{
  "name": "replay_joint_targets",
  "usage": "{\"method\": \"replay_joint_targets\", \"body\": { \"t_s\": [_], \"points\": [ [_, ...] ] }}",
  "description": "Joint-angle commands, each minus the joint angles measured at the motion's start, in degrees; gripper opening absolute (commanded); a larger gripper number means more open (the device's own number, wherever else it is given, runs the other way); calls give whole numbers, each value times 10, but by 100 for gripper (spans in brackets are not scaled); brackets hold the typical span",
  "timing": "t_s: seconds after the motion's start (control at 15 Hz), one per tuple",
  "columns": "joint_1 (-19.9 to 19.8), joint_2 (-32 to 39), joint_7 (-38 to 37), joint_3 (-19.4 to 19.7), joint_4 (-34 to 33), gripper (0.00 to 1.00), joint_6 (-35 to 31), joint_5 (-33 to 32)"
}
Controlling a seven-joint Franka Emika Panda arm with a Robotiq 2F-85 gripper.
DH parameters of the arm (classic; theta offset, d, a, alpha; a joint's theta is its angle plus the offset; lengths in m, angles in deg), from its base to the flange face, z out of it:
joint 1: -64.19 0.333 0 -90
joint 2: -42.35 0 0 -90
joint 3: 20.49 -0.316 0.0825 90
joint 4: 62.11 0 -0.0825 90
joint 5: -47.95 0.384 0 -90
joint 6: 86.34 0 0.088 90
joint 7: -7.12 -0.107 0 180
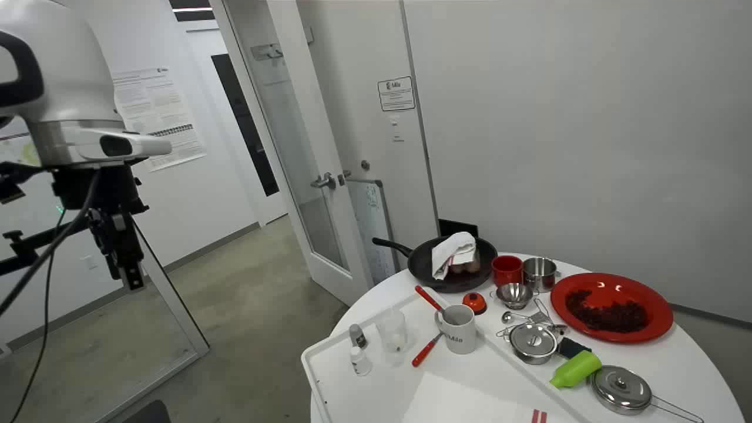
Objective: Put the white salt cellar inside the clear cup
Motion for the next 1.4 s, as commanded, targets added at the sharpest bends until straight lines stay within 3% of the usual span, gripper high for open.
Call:
{"method": "replay_joint_targets", "body": {
  "t_s": [0.0,0.2,0.27,0.73,1.07,1.33],
  "points": [
    [2,0,-1,1,-1,100,1,-1],
    [-1,36,-7,-2,-6,100,-30,0],
    [2,9,-1,2,-1,100,-13,-1],
    [-9,18,-17,-5,5,100,-17,-19],
    [-25,92,-53,-18,5,100,-125,-60],
    [-48,184,-138,-38,-22,100,-222,-94]
  ]
}}
